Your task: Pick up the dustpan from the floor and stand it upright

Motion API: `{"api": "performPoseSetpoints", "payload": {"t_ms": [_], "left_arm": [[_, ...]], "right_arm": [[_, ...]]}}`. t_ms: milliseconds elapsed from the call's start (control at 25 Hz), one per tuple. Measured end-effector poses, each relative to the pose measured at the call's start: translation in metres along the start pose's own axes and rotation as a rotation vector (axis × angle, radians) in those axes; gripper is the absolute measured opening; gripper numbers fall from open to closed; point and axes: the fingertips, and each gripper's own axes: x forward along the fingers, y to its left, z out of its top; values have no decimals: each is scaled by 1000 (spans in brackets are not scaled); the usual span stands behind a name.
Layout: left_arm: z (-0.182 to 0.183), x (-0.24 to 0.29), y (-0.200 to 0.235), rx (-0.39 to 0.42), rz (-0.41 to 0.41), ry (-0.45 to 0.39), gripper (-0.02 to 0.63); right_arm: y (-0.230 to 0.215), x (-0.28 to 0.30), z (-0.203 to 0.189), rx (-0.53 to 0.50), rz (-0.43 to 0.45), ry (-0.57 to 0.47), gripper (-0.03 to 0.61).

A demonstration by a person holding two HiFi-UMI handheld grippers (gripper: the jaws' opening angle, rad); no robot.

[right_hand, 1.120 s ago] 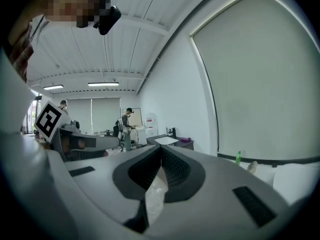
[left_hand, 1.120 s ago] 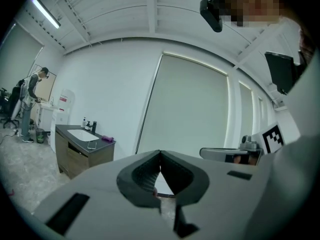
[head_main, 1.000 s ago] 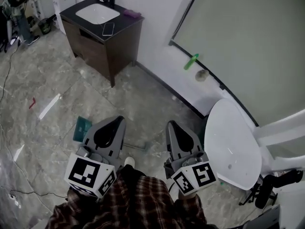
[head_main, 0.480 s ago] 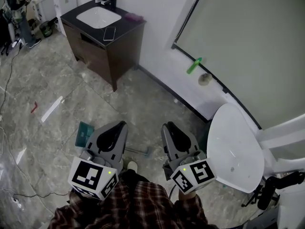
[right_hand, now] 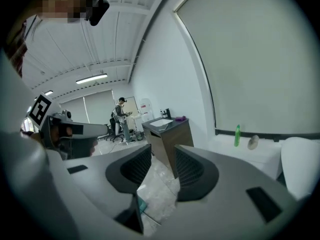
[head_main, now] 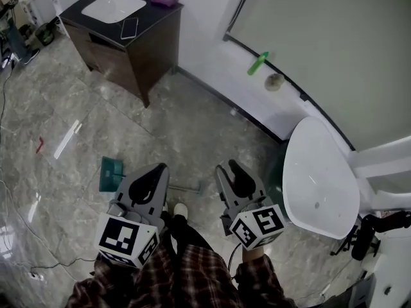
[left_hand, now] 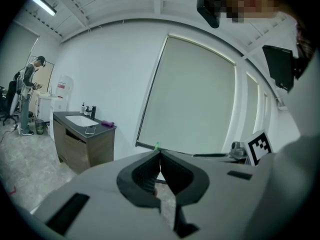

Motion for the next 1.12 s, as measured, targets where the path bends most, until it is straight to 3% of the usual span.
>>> {"api": "performPoseSetpoints", "payload": {"t_ms": [240,440,760,1120], "left_arm": [[-62,34,17,-32,-33,103,11],[-136,73,31,-60,-57,172,11],[-287,132,49,-108,-67,234,12],[-454,189,84,-78,-24,265,11]], "right_arm": [[-58,16,-94,102,-140,107,130],[-102,38,-193,183,-215,185,130],[-156,64,-364,254,-302,277,130],[-199,107,-537,247,-317,349,130]]}}
